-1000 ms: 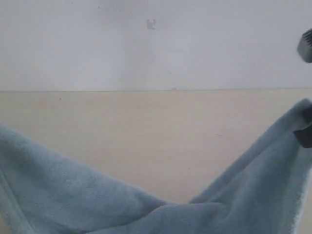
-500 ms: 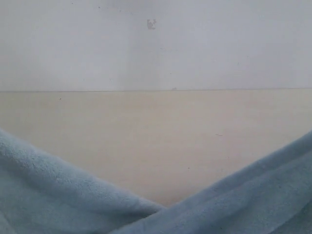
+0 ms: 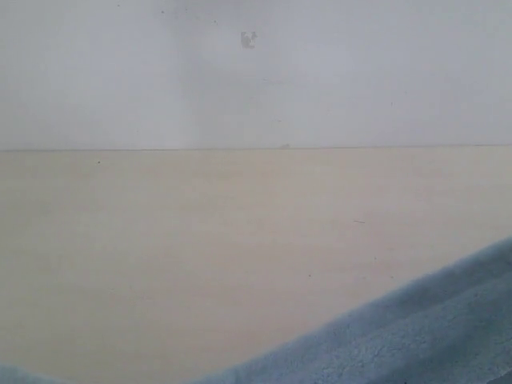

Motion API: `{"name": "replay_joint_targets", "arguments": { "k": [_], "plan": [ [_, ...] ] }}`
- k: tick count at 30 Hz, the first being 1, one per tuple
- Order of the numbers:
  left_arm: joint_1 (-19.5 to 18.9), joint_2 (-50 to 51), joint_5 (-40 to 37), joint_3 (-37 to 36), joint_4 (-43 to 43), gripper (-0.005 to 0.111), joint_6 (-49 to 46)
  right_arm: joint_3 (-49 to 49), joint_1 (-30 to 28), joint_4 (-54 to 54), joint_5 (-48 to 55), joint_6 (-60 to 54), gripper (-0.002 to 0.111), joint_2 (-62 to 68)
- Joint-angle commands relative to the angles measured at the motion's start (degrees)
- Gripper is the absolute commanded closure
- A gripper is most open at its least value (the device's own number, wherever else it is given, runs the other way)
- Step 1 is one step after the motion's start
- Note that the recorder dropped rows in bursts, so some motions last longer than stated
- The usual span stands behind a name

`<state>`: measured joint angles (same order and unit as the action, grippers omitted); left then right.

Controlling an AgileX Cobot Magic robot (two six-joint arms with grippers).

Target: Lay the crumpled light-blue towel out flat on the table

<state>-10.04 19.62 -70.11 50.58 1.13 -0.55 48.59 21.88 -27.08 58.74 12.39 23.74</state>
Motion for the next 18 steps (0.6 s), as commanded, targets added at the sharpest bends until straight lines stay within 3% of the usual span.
{"name": "replay_joint_targets", "arguments": {
  "k": [1, 9, 18],
  "plan": [
    [3.82, -1.92, 0.15, 0.43, -7.9, 0.103, 0.55, 0.13, -0.17, -5.43, 2.43, 2.29, 0.109, -3.47],
    [7.85, -5.86, 0.15, 0.43, -11.01, 0.103, 1.06, 0.13, -0.17, -9.44, 7.22, 2.29, 0.109, -8.76],
    [7.87, -5.73, 0.15, 4.89, -3.04, 0.103, 0.12, 6.14, -0.04, -10.13, 9.08, -3.31, 0.109, -10.31]
  ]
}}
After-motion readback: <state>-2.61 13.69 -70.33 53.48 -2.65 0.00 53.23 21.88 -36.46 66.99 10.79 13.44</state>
